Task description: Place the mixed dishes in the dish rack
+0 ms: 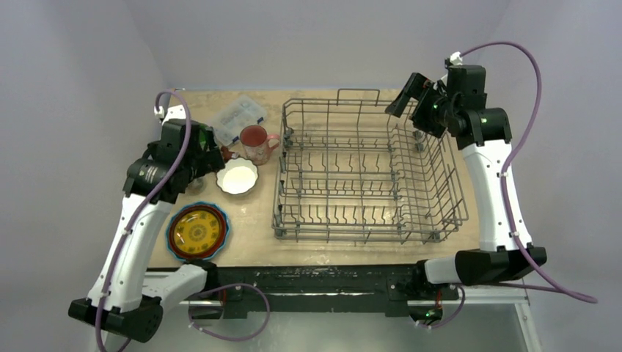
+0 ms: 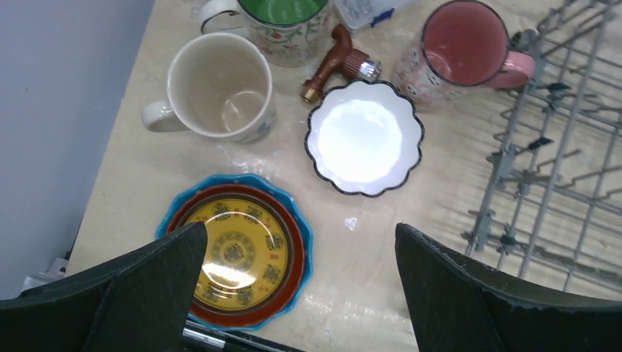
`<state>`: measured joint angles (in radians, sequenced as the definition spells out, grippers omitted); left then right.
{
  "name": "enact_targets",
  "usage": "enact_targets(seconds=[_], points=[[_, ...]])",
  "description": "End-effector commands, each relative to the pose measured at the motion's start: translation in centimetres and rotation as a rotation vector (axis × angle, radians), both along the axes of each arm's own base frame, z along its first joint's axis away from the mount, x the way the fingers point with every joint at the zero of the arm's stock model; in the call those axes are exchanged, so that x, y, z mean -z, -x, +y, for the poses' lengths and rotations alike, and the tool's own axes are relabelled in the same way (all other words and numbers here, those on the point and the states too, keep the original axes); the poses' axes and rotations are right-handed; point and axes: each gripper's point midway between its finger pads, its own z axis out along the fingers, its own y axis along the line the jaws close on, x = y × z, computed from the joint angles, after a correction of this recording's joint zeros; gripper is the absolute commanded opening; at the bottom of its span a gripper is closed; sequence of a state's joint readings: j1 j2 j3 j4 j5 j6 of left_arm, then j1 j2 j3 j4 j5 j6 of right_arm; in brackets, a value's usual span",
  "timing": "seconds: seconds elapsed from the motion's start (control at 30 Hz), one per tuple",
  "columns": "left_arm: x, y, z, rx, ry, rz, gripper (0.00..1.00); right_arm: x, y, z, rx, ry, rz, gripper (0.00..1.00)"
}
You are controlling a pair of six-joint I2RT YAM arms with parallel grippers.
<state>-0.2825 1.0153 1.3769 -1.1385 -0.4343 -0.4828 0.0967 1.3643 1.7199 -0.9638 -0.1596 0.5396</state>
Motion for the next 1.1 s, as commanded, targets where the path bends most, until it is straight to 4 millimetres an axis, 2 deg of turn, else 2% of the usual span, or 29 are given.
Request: enact_targets(seconds=[0.0, 0.13, 0.27, 0.43, 0.63, 0.9, 1.07], points=[[-0.1, -5.0, 2.4, -0.117, -0.021, -0.067, 1.0, -3.6, -0.3, 0.1, 0.002, -0.021, -0.093, 0.99], [2.3, -7.1, 3.3, -0.18, -0.008, -0.002, 1.0, -2.9, -0.7, -0.2, 0.084, -0.076, -0.05, 0.99], [4.5, -9.2, 3.6, -0.178, -0.015, 0.035, 1.0, -3.3, -0.4, 0.6, 0.059, -0.119, -0.056, 0.99], [8.0, -10.7, 4.8, -0.182, 0.041, 0.112, 0.85, -3.3, 0.1, 1.7, -0.065, -0.088, -0.07, 0.99], [12.6, -11.3, 6.5, -0.195, 0.097, 0.281, 0.69, -3.1, -0.1, 2.6, -0.134, -0.1, -0.063, 0.99], [16.0, -11.1, 8.1, -0.166, 0.026, 0.406, 0.64, -2.7, -0.4, 2.8, -0.141, -0.105, -0.054, 0.99], [17.0, -11.3, 8.2, -0.153, 0.023, 0.43, 0.58, -2.3, -0.4, 2.7, -0.131, -0.104, -0.043, 0.99]])
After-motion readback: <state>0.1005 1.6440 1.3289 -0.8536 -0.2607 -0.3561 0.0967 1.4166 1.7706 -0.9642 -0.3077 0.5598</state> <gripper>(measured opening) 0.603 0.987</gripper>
